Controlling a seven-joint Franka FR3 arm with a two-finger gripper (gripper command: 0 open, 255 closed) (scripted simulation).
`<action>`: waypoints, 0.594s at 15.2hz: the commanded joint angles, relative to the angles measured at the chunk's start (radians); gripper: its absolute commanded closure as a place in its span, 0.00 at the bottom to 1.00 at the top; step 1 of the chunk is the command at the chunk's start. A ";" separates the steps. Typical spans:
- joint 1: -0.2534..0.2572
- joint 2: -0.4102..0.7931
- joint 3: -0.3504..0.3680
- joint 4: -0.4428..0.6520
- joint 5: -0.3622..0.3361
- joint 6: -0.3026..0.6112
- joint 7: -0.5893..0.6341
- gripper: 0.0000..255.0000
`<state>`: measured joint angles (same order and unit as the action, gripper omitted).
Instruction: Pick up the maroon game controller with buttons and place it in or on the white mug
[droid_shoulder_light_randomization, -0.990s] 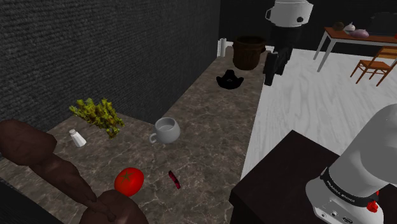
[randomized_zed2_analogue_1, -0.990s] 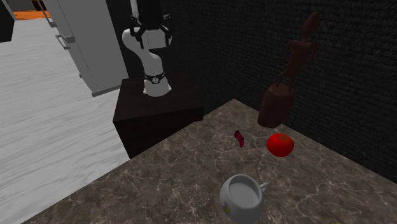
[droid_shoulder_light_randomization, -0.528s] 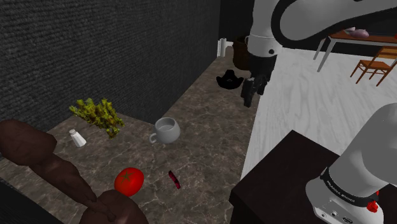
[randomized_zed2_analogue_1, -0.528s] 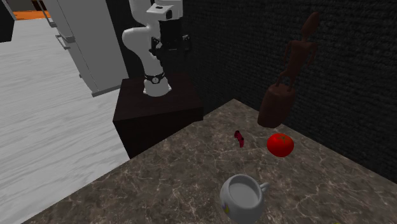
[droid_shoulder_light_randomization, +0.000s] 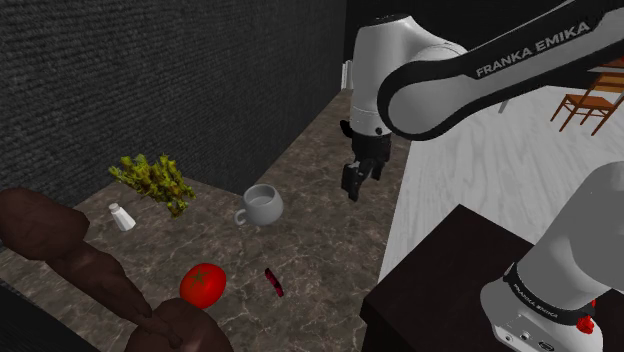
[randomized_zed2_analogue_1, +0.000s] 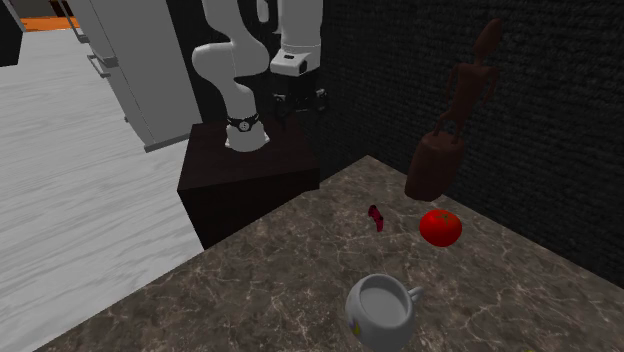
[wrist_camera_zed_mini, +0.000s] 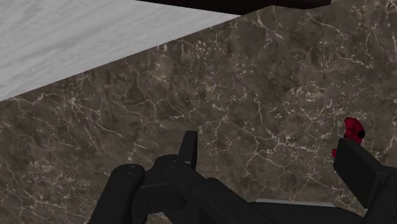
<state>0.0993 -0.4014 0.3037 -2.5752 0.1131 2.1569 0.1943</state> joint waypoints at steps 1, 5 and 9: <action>0.004 0.075 0.038 0.018 -0.006 0.062 0.051 0.00; 0.000 0.231 0.101 0.058 -0.056 0.177 0.155 0.00; 0.002 0.401 0.143 0.123 -0.158 0.272 0.286 0.00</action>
<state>0.1023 -0.0401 0.4407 -2.4727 -0.0174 2.4116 0.4505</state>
